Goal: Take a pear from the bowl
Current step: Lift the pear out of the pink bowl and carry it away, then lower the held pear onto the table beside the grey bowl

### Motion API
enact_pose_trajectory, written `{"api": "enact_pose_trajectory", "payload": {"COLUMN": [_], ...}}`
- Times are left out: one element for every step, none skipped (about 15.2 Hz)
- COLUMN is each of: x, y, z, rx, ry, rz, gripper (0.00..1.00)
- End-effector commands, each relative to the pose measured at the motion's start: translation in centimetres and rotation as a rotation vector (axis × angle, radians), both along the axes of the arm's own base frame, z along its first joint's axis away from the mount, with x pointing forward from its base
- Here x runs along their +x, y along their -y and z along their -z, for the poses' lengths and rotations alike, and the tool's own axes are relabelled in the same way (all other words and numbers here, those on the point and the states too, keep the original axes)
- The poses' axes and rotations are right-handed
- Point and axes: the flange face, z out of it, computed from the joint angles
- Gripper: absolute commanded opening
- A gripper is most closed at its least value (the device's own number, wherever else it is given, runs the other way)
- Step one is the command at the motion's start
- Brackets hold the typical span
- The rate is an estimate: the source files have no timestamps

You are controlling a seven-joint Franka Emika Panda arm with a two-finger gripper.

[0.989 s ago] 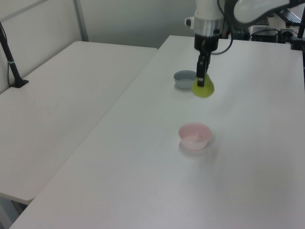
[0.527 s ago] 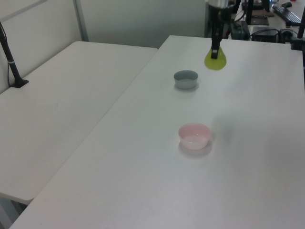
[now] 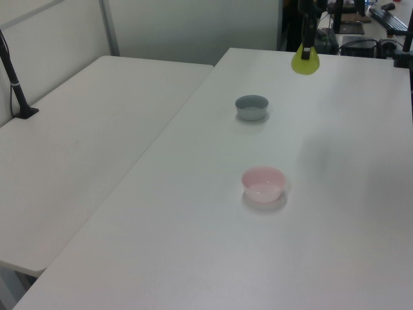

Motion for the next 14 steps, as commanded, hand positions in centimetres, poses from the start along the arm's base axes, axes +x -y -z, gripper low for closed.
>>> {"api": "enact_pose_trajectory", "payload": {"x": [0.7, 1.1, 1.5, 1.9, 2.3, 2.5, 2.7, 2.9, 3.2, 3.7, 4.1, 4.2, 4.3, 4.4], "y": [3.1, 3.5, 4.4, 5.3, 6.3, 7.3, 7.8, 8.4, 9.3, 9.9, 10.0, 10.1, 10.3, 10.6], "z": [2.5, 3.4, 5.0, 6.0, 7.0, 7.9, 9.0, 10.2, 11.8, 12.9, 13.7, 14.5, 15.3, 16.5], "rx": [0.005, 0.001, -0.001, -0.005, -0.007, -0.009, -0.009, -0.009, -0.009, -0.013, -0.015, -0.015, -0.014, -0.012], "ry": [-0.029, -0.017, -0.022, -0.014, -0.011, -0.015, -0.025, -0.038, -0.050, -0.042, -0.036, -0.042, -0.052, -0.067], "rz": [-0.004, 0.002, 0.016, 0.030, 0.046, 0.061, 0.069, 0.077, 0.092, 0.106, 0.112, 0.115, 0.118, 0.121], "gripper": [0.04, 0.04, 0.04, 0.04, 0.04, 0.04, 0.04, 0.04, 0.04, 0.04, 0.04, 0.04, 0.04, 0.04]}}
